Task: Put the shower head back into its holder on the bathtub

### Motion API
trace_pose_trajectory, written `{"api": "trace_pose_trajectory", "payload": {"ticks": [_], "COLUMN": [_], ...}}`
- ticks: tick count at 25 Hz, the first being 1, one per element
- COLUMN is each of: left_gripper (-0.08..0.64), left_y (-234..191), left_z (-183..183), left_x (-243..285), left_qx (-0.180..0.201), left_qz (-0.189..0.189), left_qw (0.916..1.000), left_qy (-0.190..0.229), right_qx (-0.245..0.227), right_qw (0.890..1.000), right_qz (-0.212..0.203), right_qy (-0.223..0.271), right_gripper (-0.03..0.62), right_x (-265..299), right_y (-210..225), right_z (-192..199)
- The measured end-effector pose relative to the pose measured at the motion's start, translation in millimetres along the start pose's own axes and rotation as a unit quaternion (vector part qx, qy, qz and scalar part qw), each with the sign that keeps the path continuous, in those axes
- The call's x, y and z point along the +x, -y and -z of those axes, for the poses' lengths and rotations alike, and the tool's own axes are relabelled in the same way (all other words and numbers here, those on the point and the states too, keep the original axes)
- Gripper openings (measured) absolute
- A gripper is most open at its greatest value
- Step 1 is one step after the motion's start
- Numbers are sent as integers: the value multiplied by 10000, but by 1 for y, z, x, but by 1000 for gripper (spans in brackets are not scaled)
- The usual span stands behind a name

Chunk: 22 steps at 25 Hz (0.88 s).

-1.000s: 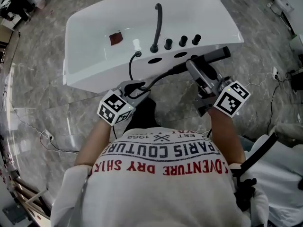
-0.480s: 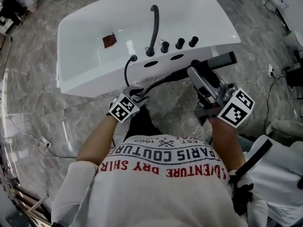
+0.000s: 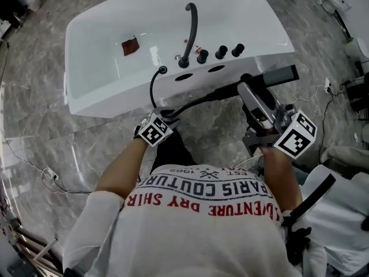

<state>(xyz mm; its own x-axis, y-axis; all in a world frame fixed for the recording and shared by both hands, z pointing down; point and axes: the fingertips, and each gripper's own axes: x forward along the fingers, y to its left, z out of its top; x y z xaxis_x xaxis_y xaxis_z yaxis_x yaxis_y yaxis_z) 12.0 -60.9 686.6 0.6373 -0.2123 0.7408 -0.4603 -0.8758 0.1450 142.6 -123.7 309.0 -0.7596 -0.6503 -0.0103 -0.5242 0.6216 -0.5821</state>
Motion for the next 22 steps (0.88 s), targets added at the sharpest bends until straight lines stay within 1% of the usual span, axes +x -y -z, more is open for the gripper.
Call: {"api": "trace_pose_trajectory", "payload": {"ticks": [2, 3, 4, 5, 8, 16, 22], "left_gripper": [161, 133, 85, 79, 68, 55, 54], "left_y": [-2, -2, -2, -1, 0, 2, 0], "left_z": [4, 6, 8, 10, 14, 9, -1], "left_x": [3, 5, 6, 8, 10, 3, -20], "left_qx": [-63, -67, -56, -47, -54, 17, 105], "left_qz": [-15, -26, -42, -55, -34, 283, 150], "left_qw": [10000, 10000, 10000, 10000, 10000, 9995, 9998], "left_qy": [1, -12, -26, -35, -60, -119, 111], "right_qx": [-20, -28, -32, -31, -2, 28, -40], "right_qw": [10000, 10000, 10000, 9999, 9998, 9986, 9963], "right_qz": [32, 58, 90, 123, 193, 530, 848], "right_qy": [10, 12, 10, 4, -21, -13, 118], "right_gripper": [138, 138, 138, 138, 138, 138, 138], "right_x": [0, -1, -1, -2, -3, 4, -2], "right_y": [2, 3, 5, 7, 12, 38, 45], "right_z": [-1, 0, 0, 2, 5, -2, -9]}}
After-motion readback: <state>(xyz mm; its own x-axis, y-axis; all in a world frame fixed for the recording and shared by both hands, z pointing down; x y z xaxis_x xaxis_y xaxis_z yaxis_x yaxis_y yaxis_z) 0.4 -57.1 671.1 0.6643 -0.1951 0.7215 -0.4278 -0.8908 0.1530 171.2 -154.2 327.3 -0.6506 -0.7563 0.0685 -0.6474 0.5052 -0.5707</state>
